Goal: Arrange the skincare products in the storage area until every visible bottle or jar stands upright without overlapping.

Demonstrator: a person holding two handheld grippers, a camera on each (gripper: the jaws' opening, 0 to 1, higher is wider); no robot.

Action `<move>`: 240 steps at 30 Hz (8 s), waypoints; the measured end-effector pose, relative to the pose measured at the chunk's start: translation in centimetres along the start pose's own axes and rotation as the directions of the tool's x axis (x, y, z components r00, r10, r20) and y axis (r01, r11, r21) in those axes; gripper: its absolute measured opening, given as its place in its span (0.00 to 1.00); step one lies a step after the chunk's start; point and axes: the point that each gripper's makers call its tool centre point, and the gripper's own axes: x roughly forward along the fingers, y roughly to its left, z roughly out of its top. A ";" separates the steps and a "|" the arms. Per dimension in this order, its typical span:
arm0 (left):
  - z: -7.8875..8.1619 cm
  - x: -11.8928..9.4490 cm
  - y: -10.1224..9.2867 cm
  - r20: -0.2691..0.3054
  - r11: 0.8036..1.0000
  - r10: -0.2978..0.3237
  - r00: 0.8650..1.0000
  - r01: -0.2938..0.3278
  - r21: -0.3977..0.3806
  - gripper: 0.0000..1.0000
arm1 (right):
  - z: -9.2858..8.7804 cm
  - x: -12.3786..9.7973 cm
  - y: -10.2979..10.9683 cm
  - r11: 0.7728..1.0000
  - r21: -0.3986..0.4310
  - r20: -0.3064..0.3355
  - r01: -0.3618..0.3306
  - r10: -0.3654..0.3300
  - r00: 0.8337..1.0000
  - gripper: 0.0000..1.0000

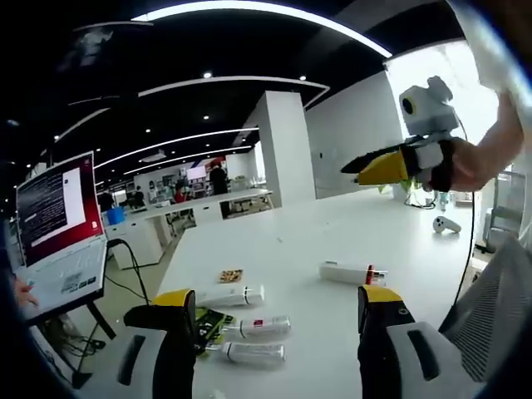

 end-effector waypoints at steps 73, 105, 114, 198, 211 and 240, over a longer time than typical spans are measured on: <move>-4.4 0.8 -0.6 -0.188 0.999 -0.033 0.982 0.030 -0.016 0.73 | -21.8 28.7 -1.8 0.927 -0.016 -0.763 -0.376 0.232 0.603 0.32; -4.4 0.7 -0.2 -0.191 1.000 -0.019 0.981 0.015 -0.020 0.70 | -16.5 25.9 -2.5 0.939 0.030 -0.653 -0.342 0.278 0.704 0.09; -4.3 0.7 -0.2 -0.188 1.000 -0.020 0.982 0.017 -0.018 0.71 | -11.7 22.6 -2.7 0.959 0.119 -0.503 -0.259 0.283 0.817 0.09; 11.6 1.4 -8.6 0.448 0.594 -0.183 0.875 0.461 -0.659 0.41 | -5.0 -5.9 9.4 0.973 0.049 -0.142 -0.228 0.232 0.962 0.13; 11.2 1.5 -10.0 0.436 0.565 -0.237 0.868 0.488 -0.665 0.30 | -5.1 -6.4 10.4 0.972 -0.001 -0.138 -0.234 0.231 0.963 0.13; 9.2 1.5 -11.6 0.325 0.594 -0.279 0.904 0.428 -0.681 0.17 | -7.9 -6.8 11.3 0.979 -0.029 -0.223 -0.204 0.192 0.956 0.19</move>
